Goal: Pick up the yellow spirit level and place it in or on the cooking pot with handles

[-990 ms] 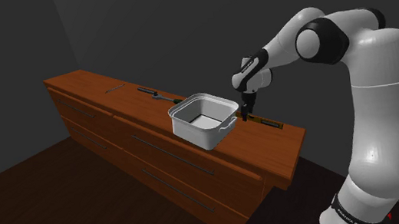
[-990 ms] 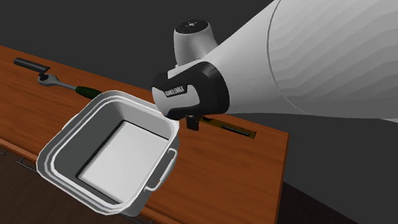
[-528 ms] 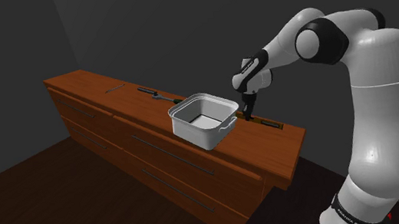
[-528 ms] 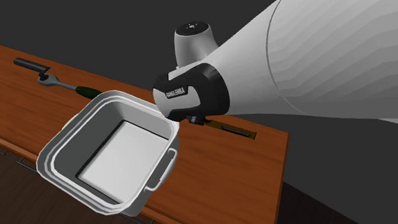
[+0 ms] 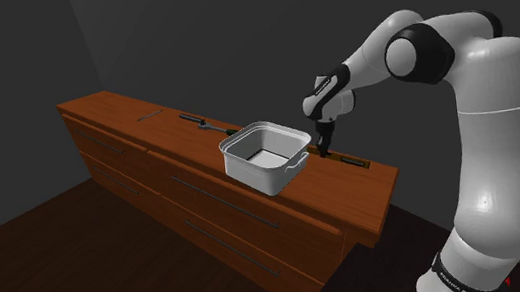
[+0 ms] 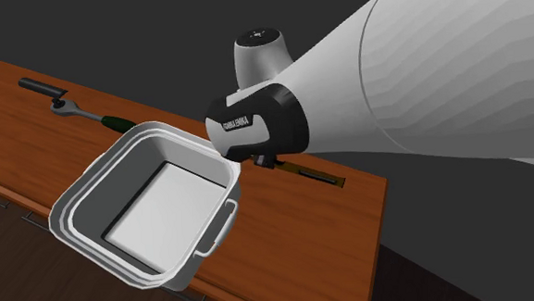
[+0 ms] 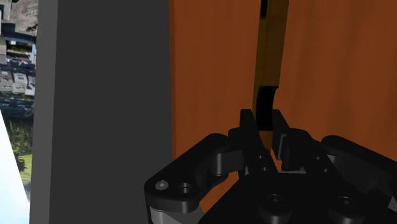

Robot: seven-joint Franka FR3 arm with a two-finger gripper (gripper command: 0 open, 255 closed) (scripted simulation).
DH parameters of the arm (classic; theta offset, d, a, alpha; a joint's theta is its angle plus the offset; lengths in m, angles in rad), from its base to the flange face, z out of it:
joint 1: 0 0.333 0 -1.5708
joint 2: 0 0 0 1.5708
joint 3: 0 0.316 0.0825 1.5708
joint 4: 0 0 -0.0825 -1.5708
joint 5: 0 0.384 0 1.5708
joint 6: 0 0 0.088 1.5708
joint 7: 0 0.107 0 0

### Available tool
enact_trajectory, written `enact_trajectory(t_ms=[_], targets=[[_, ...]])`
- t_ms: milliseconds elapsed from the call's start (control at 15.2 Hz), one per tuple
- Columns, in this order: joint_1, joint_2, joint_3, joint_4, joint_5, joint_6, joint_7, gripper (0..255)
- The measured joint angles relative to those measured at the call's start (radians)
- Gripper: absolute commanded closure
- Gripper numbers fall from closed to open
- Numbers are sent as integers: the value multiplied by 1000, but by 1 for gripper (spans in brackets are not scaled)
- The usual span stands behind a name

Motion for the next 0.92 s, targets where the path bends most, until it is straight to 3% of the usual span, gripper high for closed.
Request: enact_trajectory(t_ms=[726, 792, 924], targets=[[-3, -50, -34, 13, -35, -118, 19, 255], [-8, -40, -40, 40, -25, -144, 17, 255], [16, -87, -35, 38, -25, -299, 25, 255]])
